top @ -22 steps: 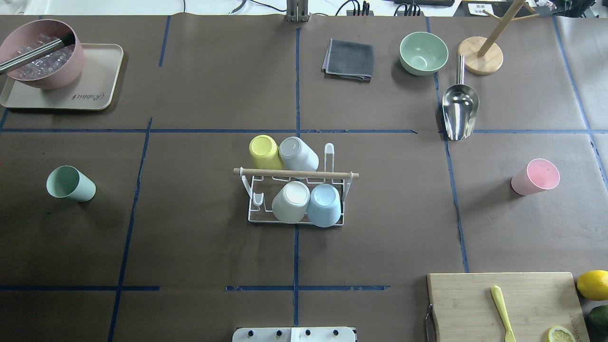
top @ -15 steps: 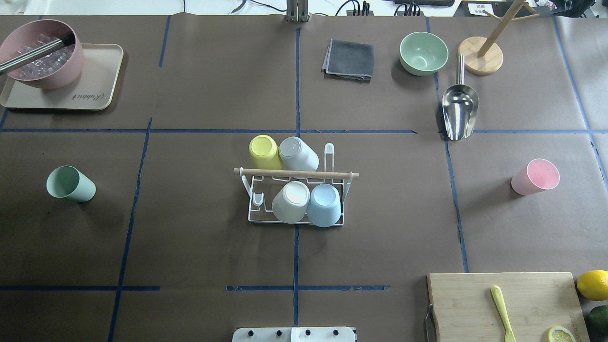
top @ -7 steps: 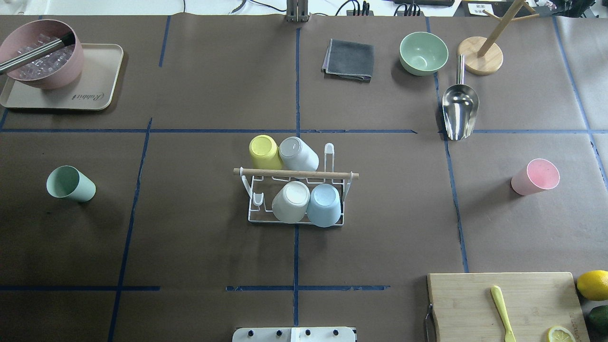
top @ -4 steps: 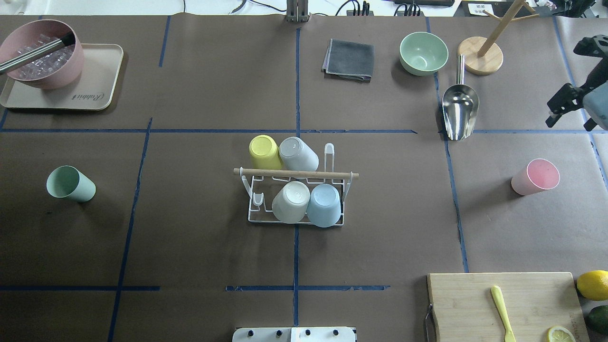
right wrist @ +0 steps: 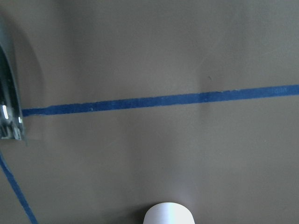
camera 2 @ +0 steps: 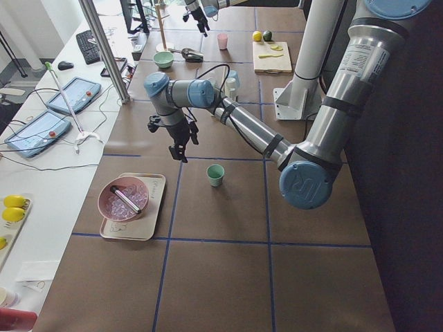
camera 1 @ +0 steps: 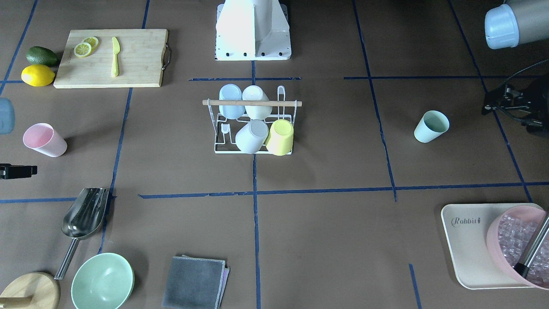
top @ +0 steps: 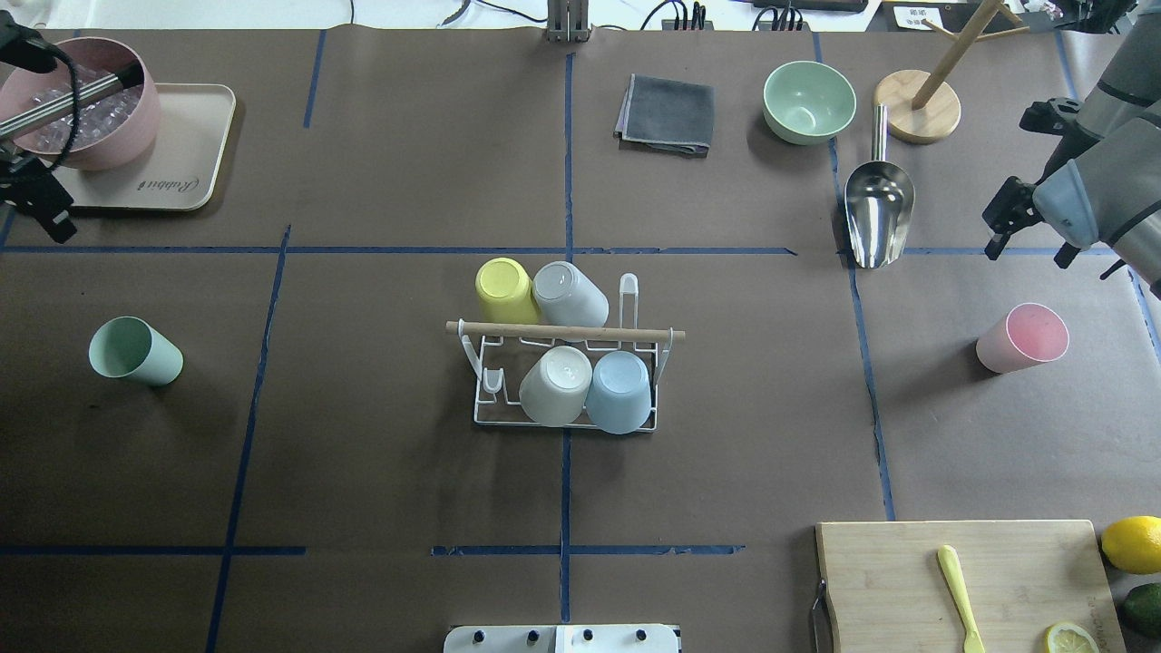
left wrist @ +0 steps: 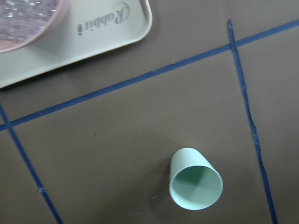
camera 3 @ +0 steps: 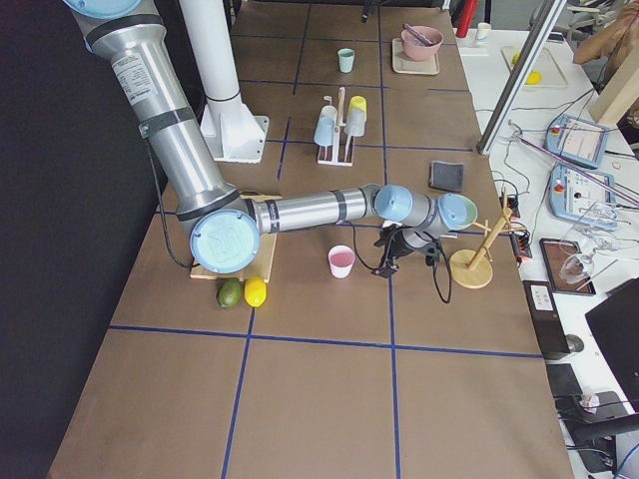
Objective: Place cup on cup holder
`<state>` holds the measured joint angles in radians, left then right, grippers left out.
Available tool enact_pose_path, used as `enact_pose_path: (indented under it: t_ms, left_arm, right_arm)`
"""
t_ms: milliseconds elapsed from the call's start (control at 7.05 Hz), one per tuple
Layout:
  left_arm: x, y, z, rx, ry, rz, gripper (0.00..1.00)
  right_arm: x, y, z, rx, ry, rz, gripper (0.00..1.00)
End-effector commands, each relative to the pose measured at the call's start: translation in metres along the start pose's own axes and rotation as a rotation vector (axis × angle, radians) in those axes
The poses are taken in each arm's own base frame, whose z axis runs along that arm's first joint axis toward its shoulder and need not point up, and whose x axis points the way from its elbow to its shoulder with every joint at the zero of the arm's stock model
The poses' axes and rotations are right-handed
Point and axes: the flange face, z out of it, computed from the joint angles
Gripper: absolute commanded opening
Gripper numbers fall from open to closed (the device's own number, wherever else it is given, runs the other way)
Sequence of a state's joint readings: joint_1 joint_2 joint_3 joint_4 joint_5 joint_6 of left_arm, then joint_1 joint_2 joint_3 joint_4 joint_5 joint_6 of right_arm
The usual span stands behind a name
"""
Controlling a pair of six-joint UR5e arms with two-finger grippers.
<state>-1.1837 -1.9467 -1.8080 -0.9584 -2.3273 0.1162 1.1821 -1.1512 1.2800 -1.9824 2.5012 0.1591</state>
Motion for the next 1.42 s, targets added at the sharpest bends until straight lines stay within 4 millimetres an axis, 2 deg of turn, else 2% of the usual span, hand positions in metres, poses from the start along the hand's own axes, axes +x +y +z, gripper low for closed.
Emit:
enact_pose_path:
  t_ms: [0,142,284,426,568,994,1277]
  left_arm:
    - [0.030,-0.020,0.024,-0.116,0.010,-0.014,1.00]
    - [0.033,-0.029,0.035,-0.160,0.019,-0.027,1.00]
    - [0.041,-0.033,0.056,-0.201,0.015,-0.016,1.00]
    - [0.037,-0.042,0.077,-0.246,0.016,-0.033,1.00]
    - [0.039,-0.062,0.097,-0.292,0.026,-0.051,1.00]
    - [0.019,-0.086,0.123,-0.359,0.027,-0.113,1.00]
    - [0.014,-0.106,0.131,-0.333,0.029,-0.090,1.00]
  right_arm:
    - [-0.004,0.000,0.023,-0.052,0.014,0.017,1.00]
    - [-0.002,0.003,0.029,-0.089,0.022,0.005,1.00]
    - [0.000,0.008,0.032,-0.130,0.025,-0.027,1.00]
    - [0.000,0.009,0.035,-0.146,0.027,-0.037,1.00]
    - [-0.002,0.010,0.041,-0.156,0.030,-0.042,1.00]
    - [-0.009,0.015,0.073,-0.204,0.051,-0.074,1.00]
    - [-0.005,0.019,0.090,-0.232,0.061,-0.092,1.00]
